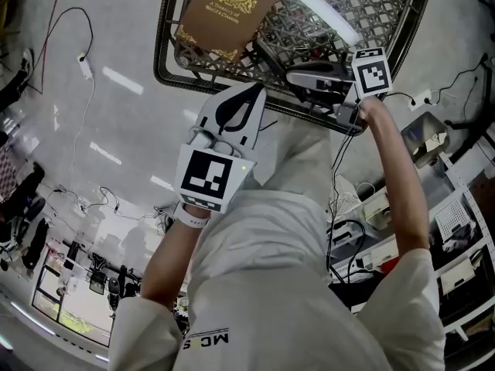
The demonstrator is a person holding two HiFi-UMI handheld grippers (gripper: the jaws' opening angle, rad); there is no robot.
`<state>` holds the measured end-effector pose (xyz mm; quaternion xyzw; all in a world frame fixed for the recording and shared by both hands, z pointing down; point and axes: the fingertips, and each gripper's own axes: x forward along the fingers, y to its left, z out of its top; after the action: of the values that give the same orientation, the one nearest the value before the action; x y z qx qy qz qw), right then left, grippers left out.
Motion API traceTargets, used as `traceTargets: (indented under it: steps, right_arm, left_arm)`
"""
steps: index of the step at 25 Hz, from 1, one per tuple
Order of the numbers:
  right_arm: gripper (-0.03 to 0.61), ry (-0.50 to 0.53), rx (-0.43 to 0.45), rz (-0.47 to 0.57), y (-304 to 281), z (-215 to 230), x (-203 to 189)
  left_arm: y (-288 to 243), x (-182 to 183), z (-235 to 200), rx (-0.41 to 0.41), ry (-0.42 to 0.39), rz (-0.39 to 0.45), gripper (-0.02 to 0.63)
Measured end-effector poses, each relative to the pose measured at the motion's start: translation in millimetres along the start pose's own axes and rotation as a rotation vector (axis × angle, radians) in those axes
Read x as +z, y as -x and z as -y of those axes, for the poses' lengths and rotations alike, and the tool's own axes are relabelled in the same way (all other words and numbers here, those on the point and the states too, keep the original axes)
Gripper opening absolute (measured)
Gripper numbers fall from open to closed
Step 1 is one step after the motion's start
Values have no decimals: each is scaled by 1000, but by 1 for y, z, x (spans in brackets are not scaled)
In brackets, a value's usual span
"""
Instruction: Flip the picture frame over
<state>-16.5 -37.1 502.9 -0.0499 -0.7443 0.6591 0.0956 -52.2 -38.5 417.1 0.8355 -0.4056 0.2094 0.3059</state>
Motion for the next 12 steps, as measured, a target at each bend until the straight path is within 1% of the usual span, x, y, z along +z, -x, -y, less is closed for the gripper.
traceTargets:
  steps: [6,12]
  right_arm:
    - [57,-2,6,34,11,3,8]
    - [58,15,-10,67,25,5,14]
  left_arm:
    - [-6,0,7,-1,1,-2,20]
    - [-9,0,15,-1,-2,-4,20]
